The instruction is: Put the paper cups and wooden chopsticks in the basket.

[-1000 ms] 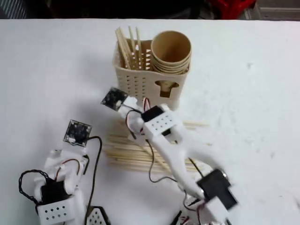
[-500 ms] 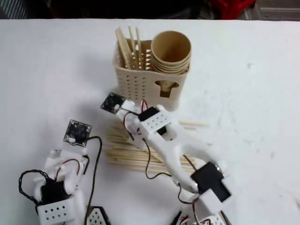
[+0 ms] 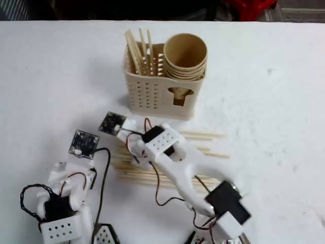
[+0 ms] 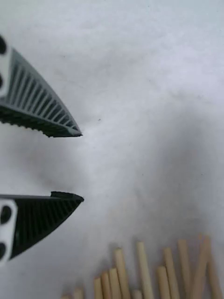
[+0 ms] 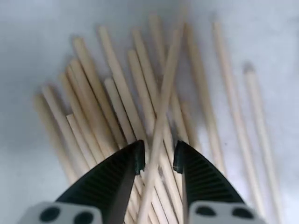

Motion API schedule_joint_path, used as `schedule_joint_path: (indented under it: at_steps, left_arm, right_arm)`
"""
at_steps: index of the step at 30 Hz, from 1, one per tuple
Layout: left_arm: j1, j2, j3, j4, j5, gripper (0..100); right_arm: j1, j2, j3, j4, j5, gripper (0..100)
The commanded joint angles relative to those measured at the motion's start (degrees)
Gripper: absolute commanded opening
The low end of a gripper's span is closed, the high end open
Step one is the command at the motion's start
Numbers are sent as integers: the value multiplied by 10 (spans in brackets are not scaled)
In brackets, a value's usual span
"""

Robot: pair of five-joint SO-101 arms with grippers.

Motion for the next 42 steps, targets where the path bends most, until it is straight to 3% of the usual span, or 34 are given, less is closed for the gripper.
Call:
schedule_joint_path:
  at_steps: [1, 4, 9, 14, 21, 25, 35, 42]
  left_arm:
    - [-7, -3, -1, 4, -5, 199]
    - [-7, -3, -1, 4, -5, 199]
    - [-7, -3, -1, 4, -5, 199]
    - [-7, -3, -1, 4, -5, 199]
    - [-7, -3, -1, 4, -5, 199]
    - [-7, -3, -1, 4, -5, 199]
    - [-7, -3, -1, 4, -5, 199]
    - [-7, -3, -1, 4, -5, 199]
  right_arm:
    - [1, 22, -24, -7, 7, 104]
    - [3, 28, -29, -7, 7, 18]
    - [42, -11, -30, 12, 7, 15]
    - [82, -150, -30, 54, 4, 16]
    - [86, -387, -46, 76, -33, 15]
    - [87, -442, -110, 77, -39, 15]
    - [83, -302, -441, 73, -70, 15]
    - [86, -124, -621, -9, -70, 15]
